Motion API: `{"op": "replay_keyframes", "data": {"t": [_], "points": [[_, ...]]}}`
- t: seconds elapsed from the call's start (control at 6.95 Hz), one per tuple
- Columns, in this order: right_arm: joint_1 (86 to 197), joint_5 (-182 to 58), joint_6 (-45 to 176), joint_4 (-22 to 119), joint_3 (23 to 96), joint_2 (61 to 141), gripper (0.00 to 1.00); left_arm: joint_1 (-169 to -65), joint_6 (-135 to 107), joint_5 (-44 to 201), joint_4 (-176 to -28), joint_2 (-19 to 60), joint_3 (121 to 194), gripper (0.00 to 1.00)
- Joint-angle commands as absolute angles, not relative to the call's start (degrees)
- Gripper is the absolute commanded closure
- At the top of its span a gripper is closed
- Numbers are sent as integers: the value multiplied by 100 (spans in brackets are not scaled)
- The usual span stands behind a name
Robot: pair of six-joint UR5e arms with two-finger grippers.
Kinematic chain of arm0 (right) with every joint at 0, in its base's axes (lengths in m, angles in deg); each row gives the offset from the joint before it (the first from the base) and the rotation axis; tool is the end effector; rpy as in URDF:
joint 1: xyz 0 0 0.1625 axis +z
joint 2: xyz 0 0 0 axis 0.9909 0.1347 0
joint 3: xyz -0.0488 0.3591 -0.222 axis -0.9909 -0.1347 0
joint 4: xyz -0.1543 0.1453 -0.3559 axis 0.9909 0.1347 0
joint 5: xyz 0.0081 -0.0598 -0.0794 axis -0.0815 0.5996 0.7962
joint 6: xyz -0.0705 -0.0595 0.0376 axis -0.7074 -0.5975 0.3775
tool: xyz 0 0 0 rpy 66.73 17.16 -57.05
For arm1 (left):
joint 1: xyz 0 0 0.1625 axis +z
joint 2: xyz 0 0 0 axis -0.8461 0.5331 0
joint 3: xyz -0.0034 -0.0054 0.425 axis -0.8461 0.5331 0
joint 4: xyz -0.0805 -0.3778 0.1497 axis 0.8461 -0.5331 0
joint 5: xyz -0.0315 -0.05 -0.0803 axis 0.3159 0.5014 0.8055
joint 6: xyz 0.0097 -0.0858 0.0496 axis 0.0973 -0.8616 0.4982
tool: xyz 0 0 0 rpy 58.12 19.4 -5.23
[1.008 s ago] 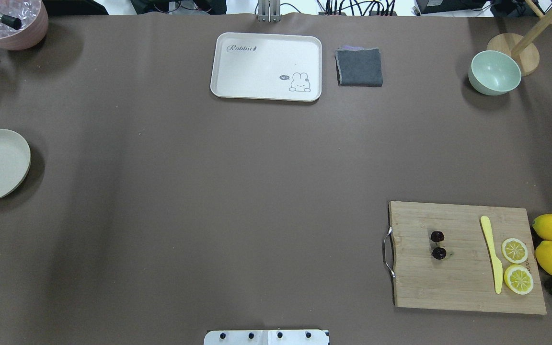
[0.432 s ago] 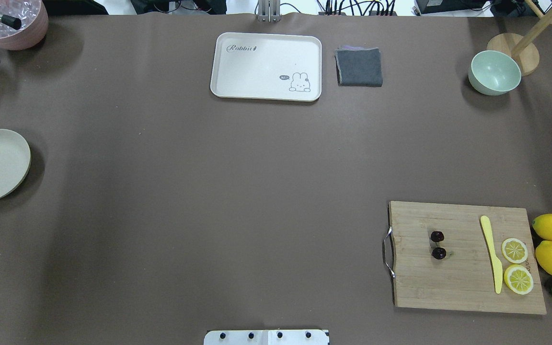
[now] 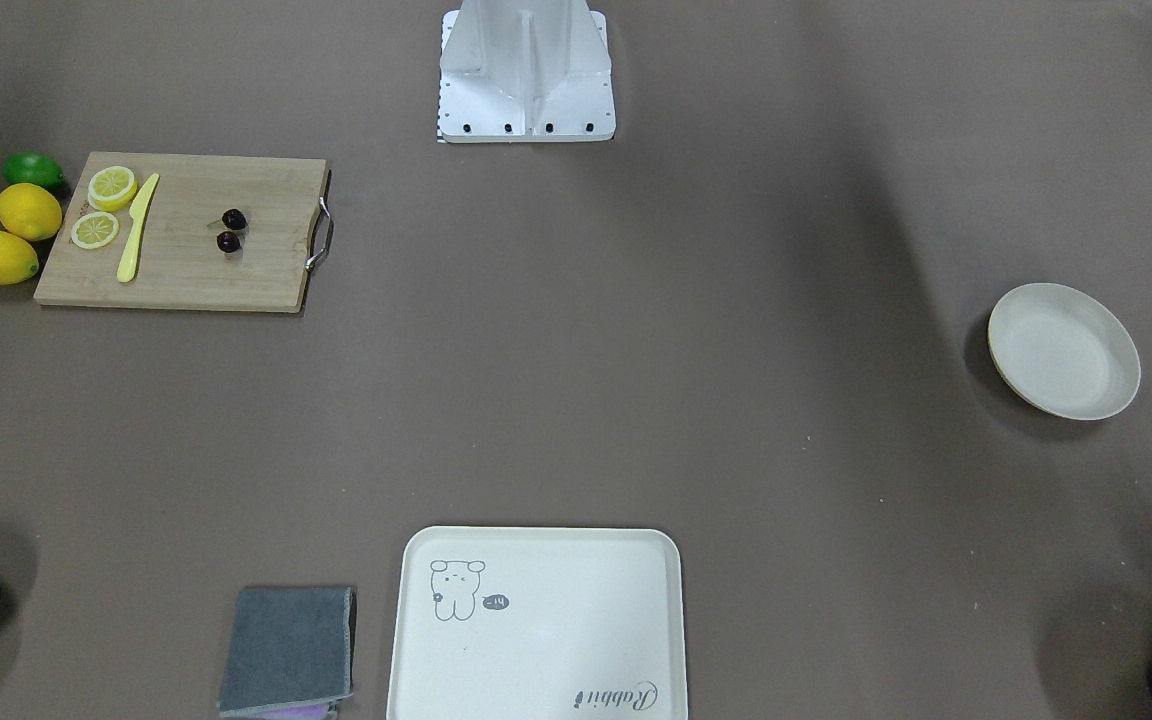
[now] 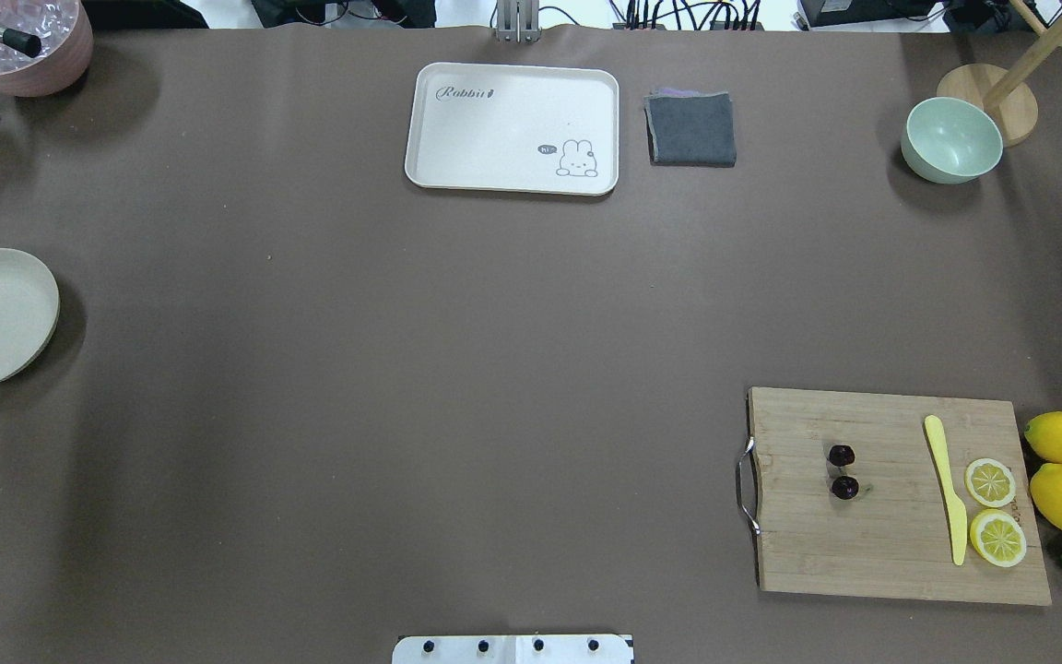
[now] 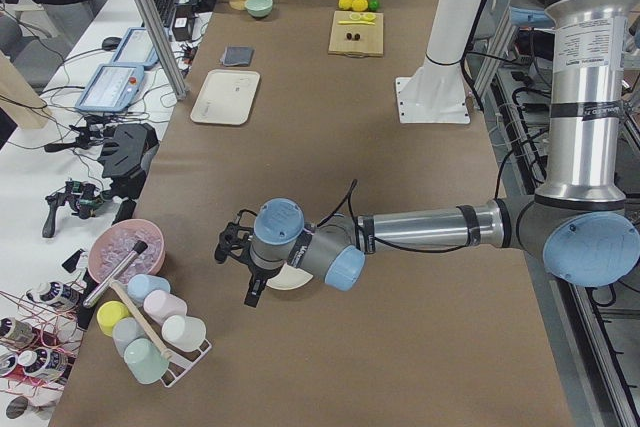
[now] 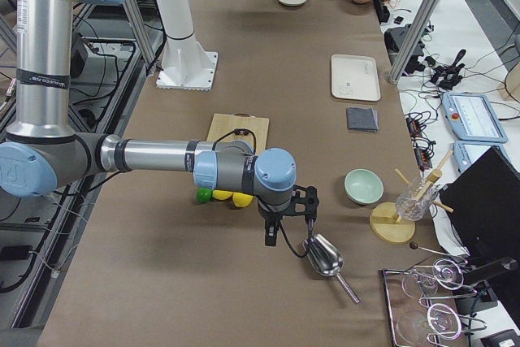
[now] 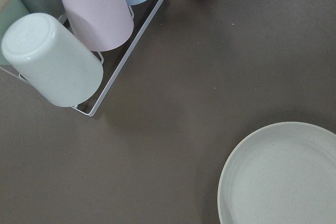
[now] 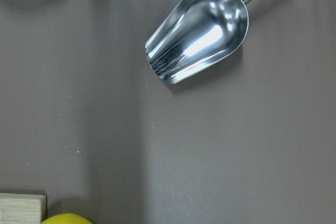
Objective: Place red cherry on plate
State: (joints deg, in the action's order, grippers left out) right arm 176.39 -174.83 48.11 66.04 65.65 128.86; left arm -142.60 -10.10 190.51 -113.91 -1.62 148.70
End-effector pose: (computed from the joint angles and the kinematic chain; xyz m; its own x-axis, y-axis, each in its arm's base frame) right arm 0.0925 -0.4291 0.6430 0.6895 0.0547 0.7222 -0.0579 0.9981 -0.0203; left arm -0.0205 -0.4930 0.6771 0.6989 0.2053 -0.6851 0.0528 0.9405 0.3357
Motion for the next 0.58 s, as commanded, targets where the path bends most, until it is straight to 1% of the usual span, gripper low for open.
{"op": "replay_keyframes", "data": {"t": [0.0,0.43], "points": [[17639,-17483,4875,6594,6600,12870,0,-13814,-1456,19063,-12613,-125,13960,2],[17639,-17483,4876,6603,6600,12799,0,-13251,-1758,19071,-12759,-125,13878,2]]}}
